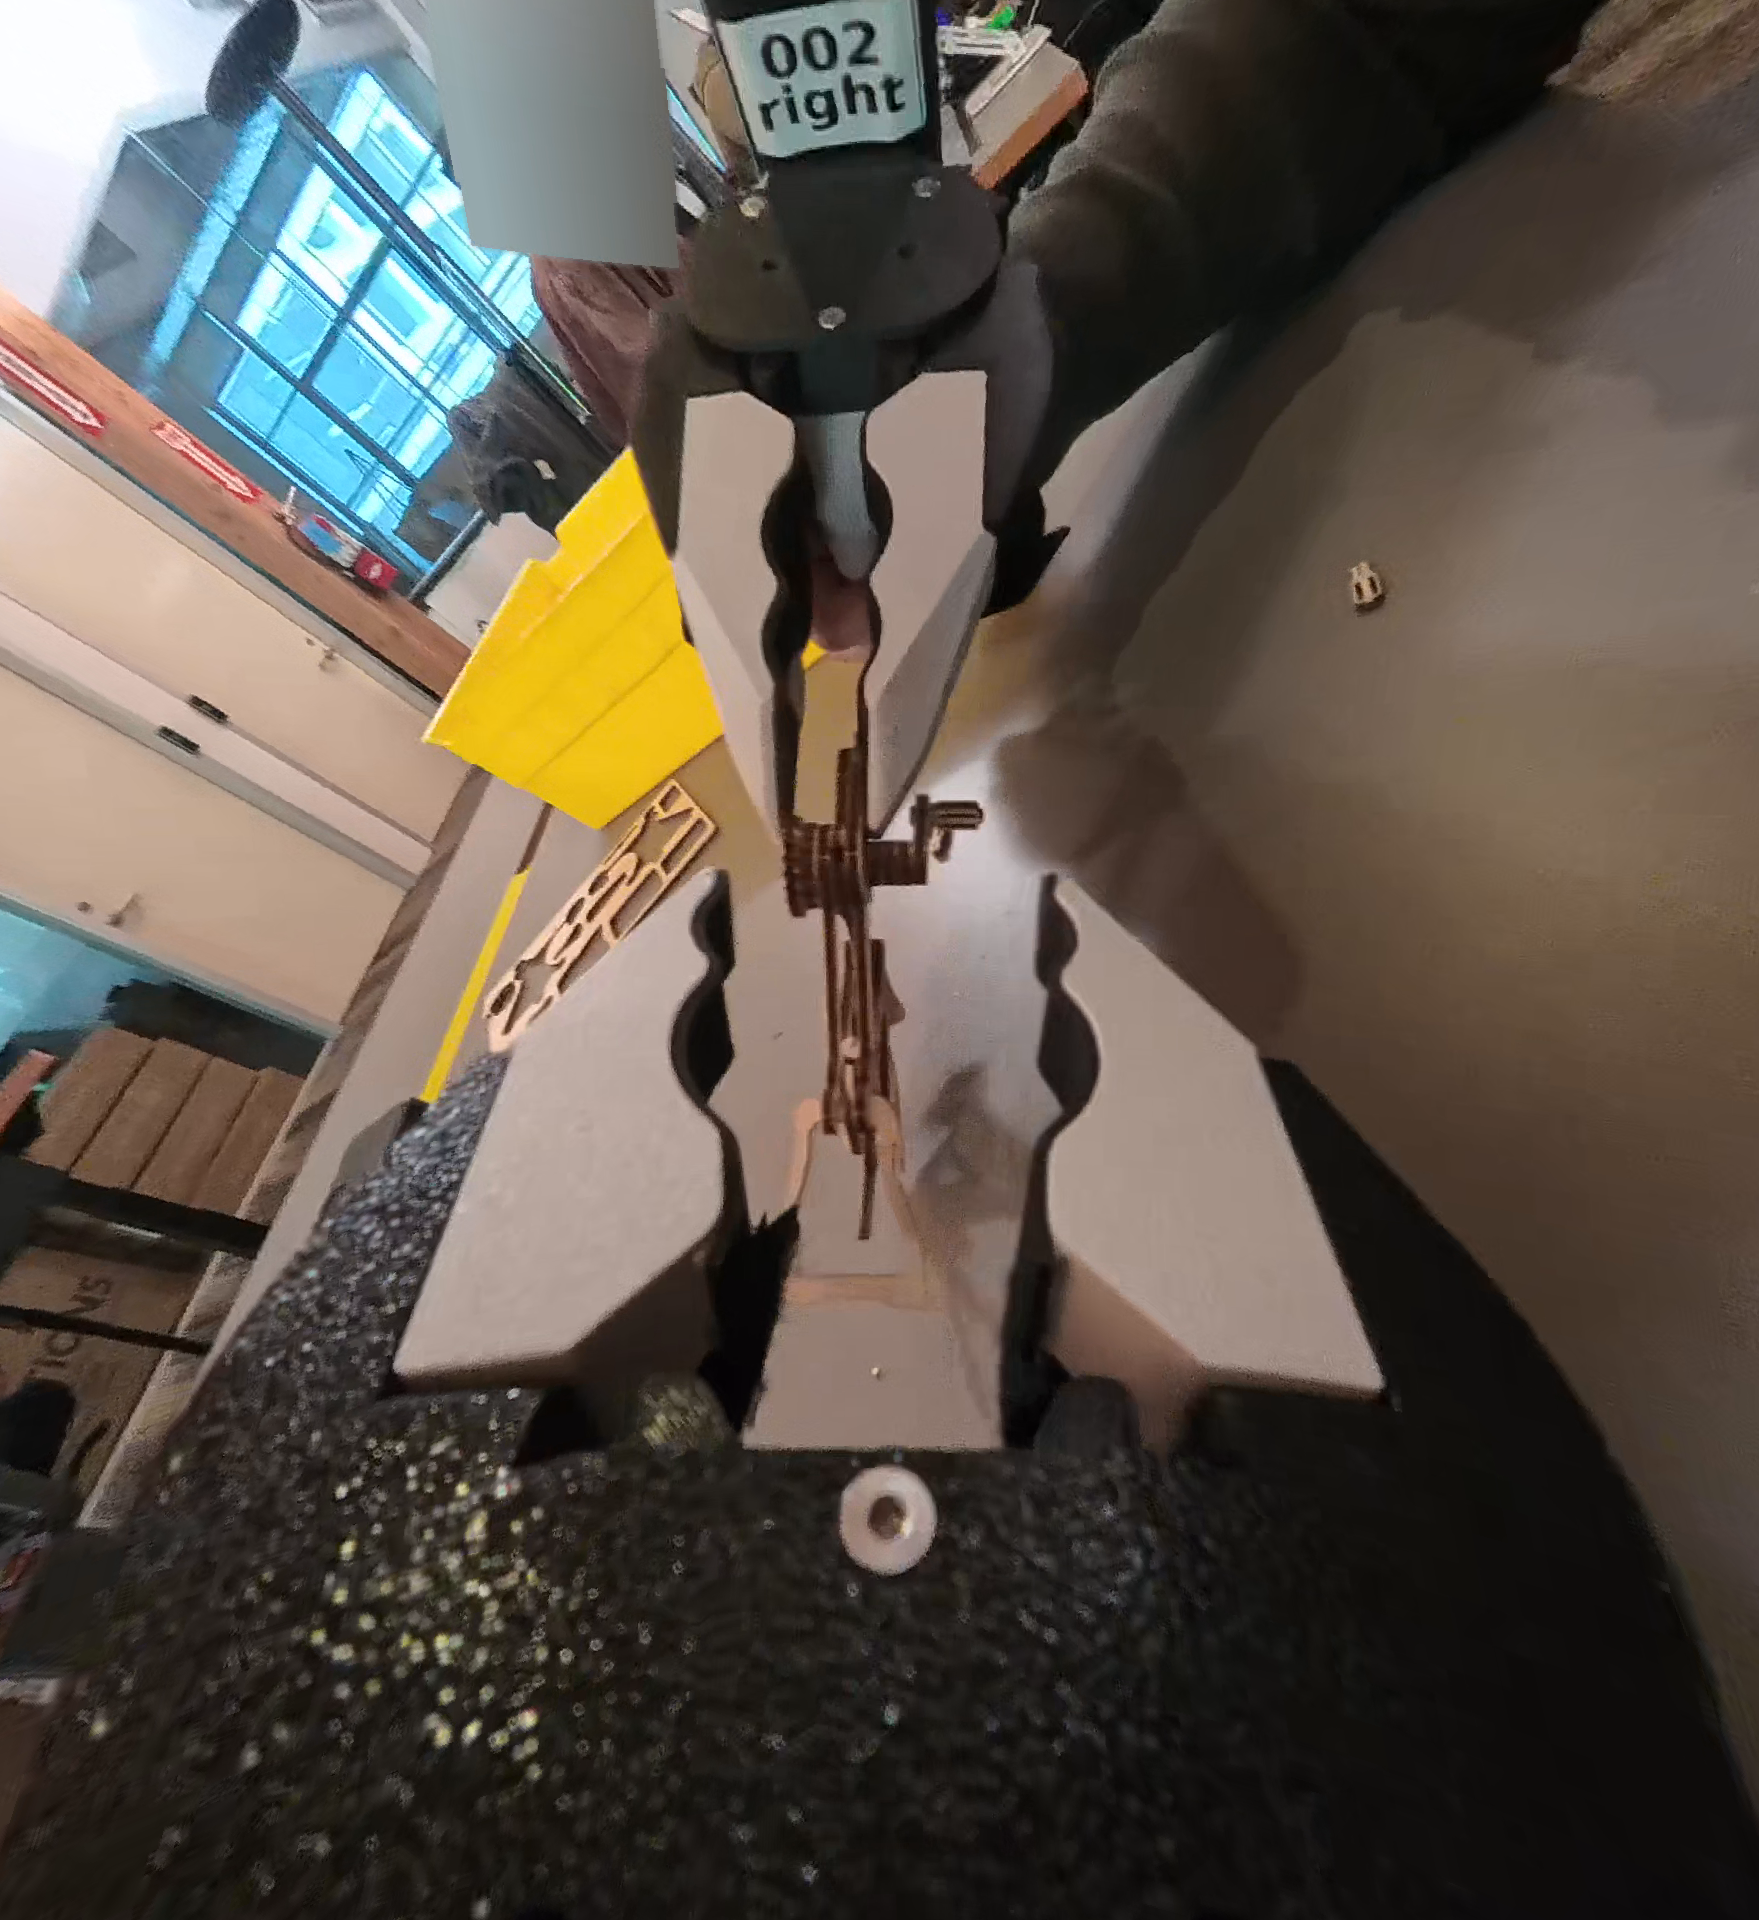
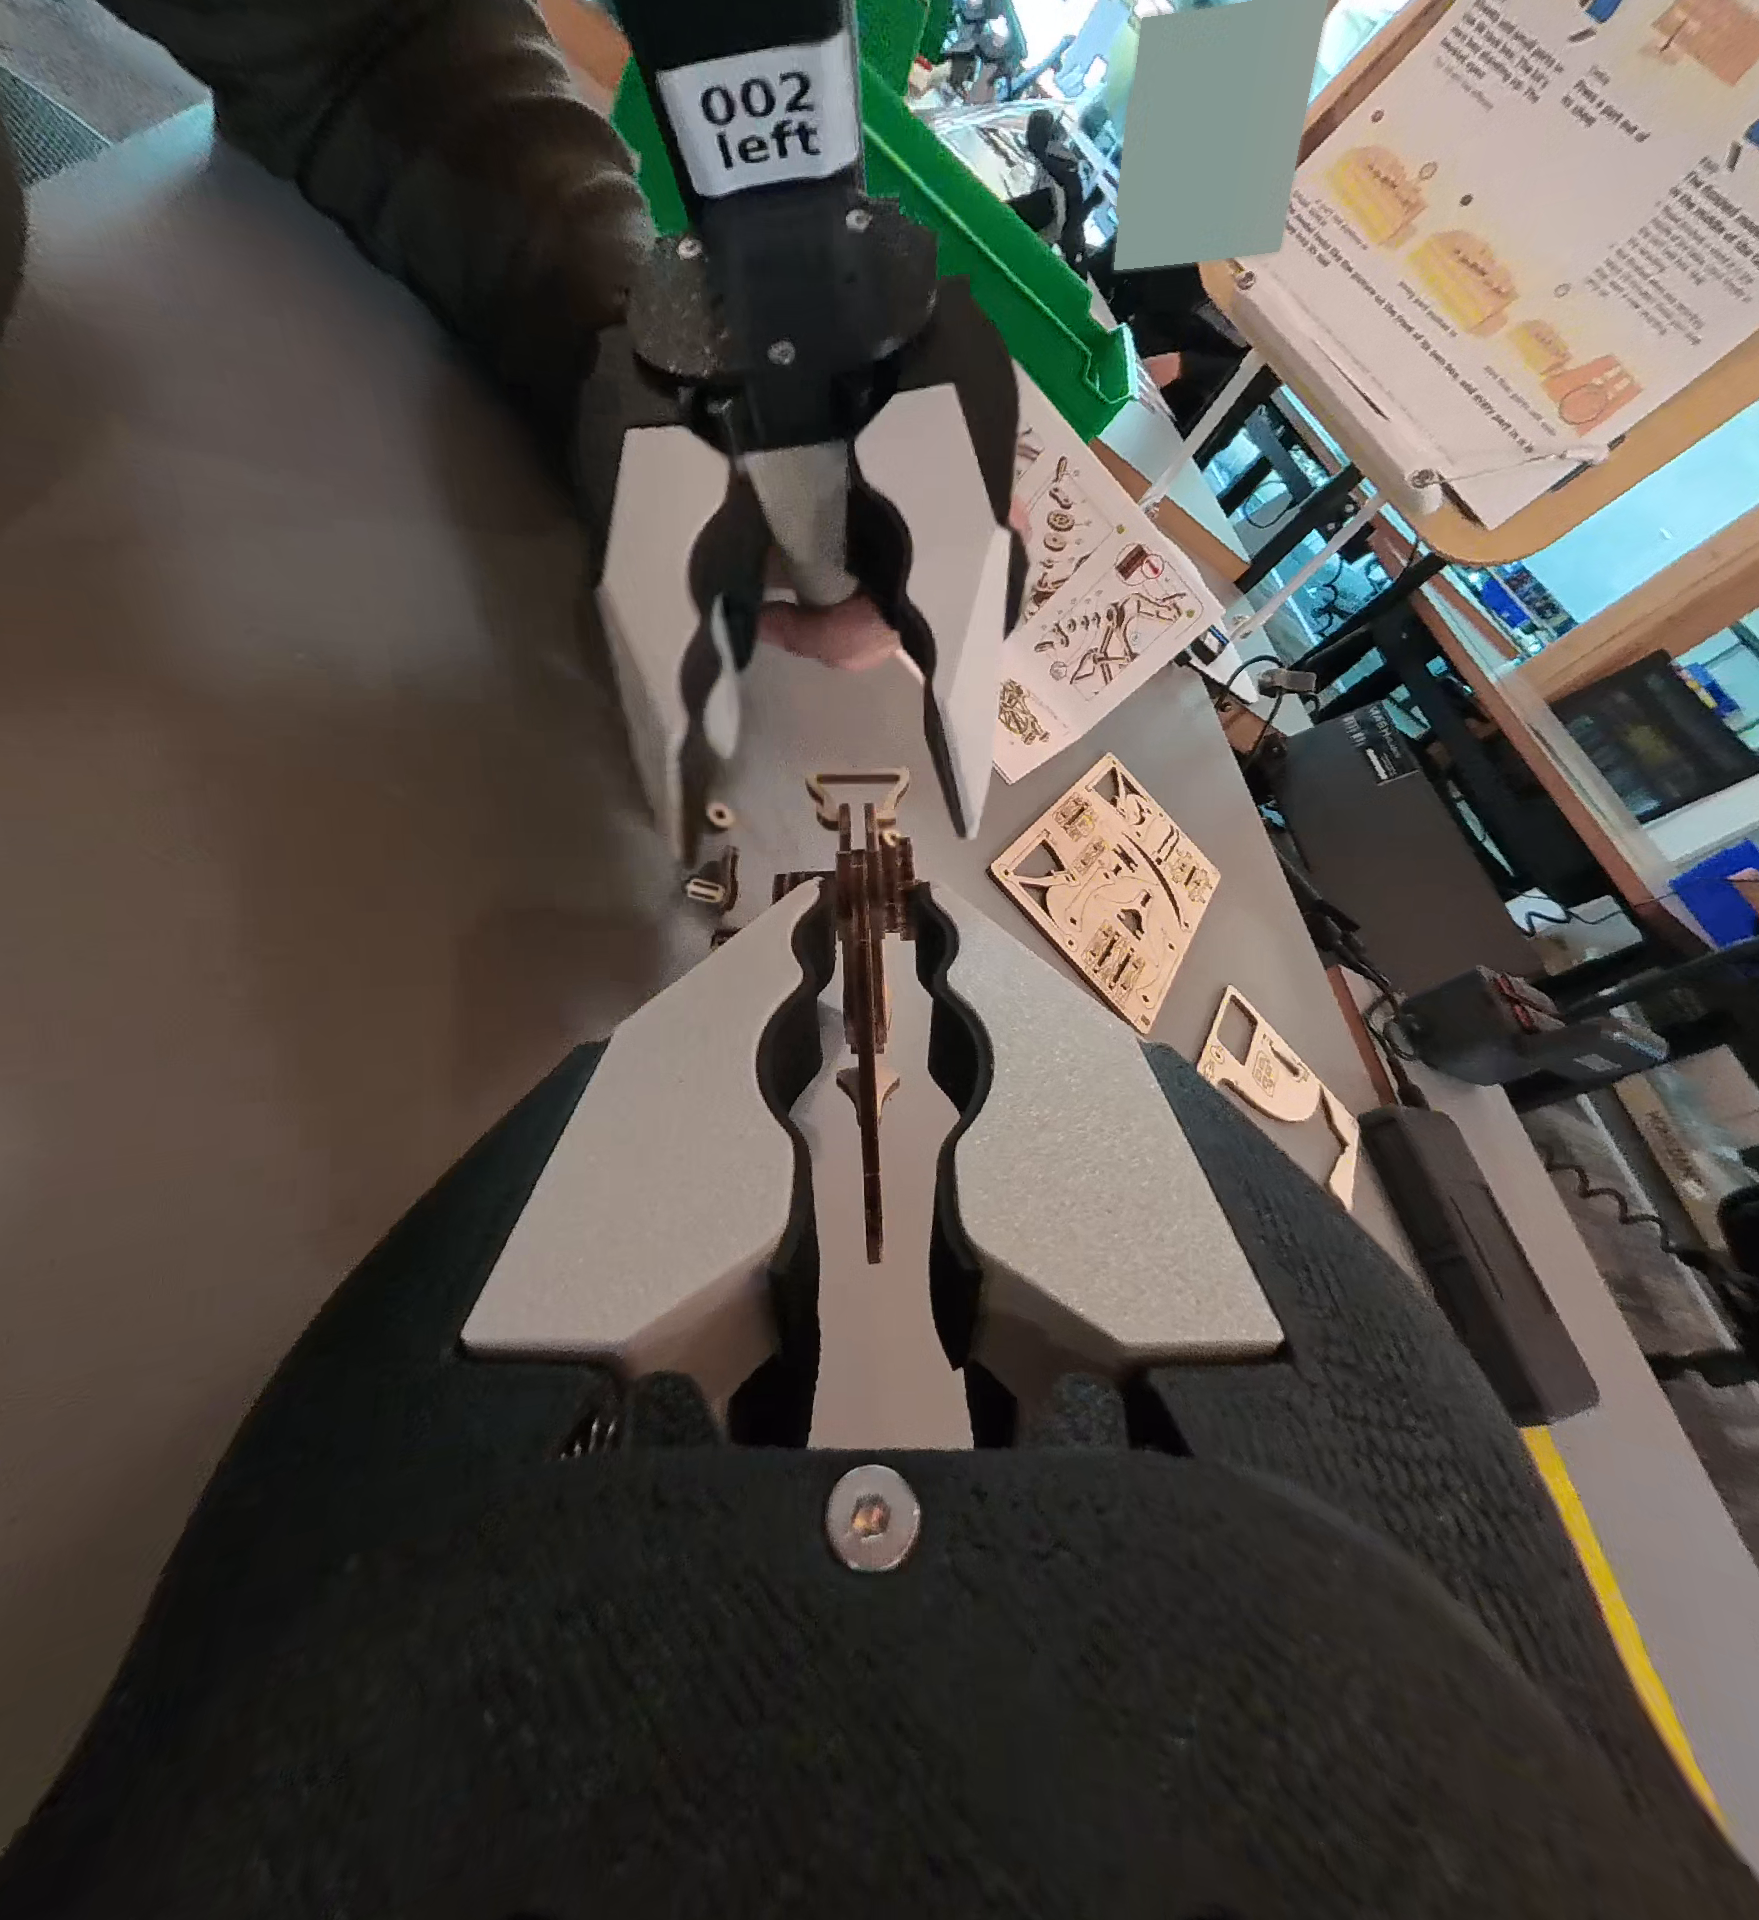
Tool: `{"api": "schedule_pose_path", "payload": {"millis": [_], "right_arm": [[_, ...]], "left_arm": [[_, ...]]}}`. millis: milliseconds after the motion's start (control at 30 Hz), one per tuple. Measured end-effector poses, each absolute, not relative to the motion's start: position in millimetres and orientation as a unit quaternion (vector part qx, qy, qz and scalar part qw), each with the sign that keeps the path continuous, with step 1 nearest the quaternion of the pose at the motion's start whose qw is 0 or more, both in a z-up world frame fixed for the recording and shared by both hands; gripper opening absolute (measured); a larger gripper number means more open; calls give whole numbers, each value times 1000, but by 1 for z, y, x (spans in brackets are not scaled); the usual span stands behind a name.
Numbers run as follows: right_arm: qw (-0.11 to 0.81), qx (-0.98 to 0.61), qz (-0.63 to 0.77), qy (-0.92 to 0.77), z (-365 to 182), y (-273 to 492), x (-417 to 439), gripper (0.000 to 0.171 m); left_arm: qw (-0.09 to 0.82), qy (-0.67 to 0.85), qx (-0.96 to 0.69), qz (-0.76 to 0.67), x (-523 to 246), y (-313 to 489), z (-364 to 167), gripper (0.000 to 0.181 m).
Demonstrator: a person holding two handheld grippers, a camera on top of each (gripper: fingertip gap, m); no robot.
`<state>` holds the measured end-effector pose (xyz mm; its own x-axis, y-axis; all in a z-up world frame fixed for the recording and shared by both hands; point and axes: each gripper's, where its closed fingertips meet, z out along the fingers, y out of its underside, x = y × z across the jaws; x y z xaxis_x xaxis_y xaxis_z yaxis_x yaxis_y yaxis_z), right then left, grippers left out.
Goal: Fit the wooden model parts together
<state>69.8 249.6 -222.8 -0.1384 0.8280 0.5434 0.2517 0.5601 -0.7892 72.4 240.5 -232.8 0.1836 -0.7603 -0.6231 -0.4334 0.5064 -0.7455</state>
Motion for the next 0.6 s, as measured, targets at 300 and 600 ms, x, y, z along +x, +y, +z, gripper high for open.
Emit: {"api": "schedule_pose_path", "payload": {"millis": [300,600], "right_arm": [[543,-393,294,-682,-216,248,67,13],[546,-373,274,-698,-215,252,79,23]], "left_arm": [[649,603,-462,-36,73,252,-227,27],[637,599,-481,-64,70,251,-224,26]]}}
